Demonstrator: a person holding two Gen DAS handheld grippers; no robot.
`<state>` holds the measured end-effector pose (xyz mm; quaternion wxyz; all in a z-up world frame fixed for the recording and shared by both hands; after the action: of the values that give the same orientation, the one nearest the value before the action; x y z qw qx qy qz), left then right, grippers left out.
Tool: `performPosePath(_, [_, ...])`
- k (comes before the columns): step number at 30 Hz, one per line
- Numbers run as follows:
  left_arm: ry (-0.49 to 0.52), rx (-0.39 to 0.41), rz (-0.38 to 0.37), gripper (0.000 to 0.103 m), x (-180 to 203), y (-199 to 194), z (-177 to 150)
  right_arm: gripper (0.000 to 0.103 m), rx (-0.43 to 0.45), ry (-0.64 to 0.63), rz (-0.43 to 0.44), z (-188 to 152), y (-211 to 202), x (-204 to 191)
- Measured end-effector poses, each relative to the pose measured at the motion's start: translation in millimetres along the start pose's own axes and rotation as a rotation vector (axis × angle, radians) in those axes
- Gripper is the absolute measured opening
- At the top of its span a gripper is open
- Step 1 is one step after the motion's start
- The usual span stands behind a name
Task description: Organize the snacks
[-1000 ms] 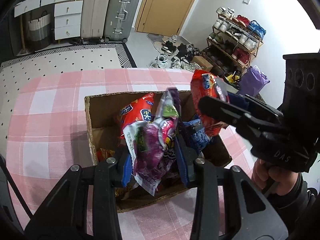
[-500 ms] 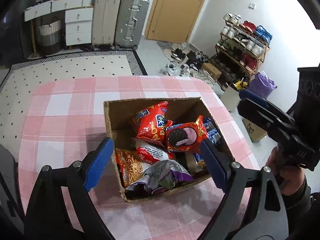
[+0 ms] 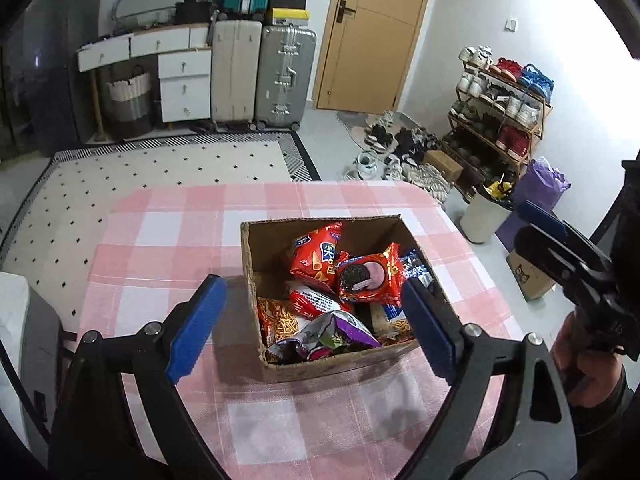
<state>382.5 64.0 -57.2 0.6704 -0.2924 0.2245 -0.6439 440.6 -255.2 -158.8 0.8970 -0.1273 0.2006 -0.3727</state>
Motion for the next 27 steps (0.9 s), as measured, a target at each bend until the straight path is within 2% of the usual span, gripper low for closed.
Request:
performPosePath(5, [-0.006, 0.074, -0.003, 0.102, 2, -34, -3, 0.098, 0.055, -0.023, -0.017, 2, -35, -12])
performPosePath(15, [0.005, 0.172, -0.059, 0.102, 10, -95, -23, 0.100, 0.121, -0.037, -0.049, -3, -93, -31])
performPosePath(20, [0.024, 0.271, -0.079, 0.102, 10, -132, -38, 0.100, 0.148, -0.037, -0.068, -18, -124, -38])
performPosePath(22, [0.034, 0.310, -0.072, 0.102, 10, -140, -42, 0.100, 0.155, -0.041, -0.079, -25, -133, -41])
performPosePath(25, [0.060, 0.402, -0.002, 0.102, 8, -155, -60, 0.100, 0.168, -0.051, -0.097, -36, -148, -46])
performPosePath(27, [0.079, 0.443, 0.003, 0.102, 9, -164, -71, 0.100, 0.176, -0.058, -0.103, -43, -155, -49])
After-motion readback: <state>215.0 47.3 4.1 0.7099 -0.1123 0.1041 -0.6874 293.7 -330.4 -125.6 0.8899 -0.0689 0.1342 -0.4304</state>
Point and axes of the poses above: each gripper's, at about its wrist camera, not at the fingertips, and y roughly the way its jaws point, x to its right, z to its top, the point moved 6 cm from there along y, roughly the way its jaws point, and after that the axes turned 9 degrees about z, right-handed, at the moved point
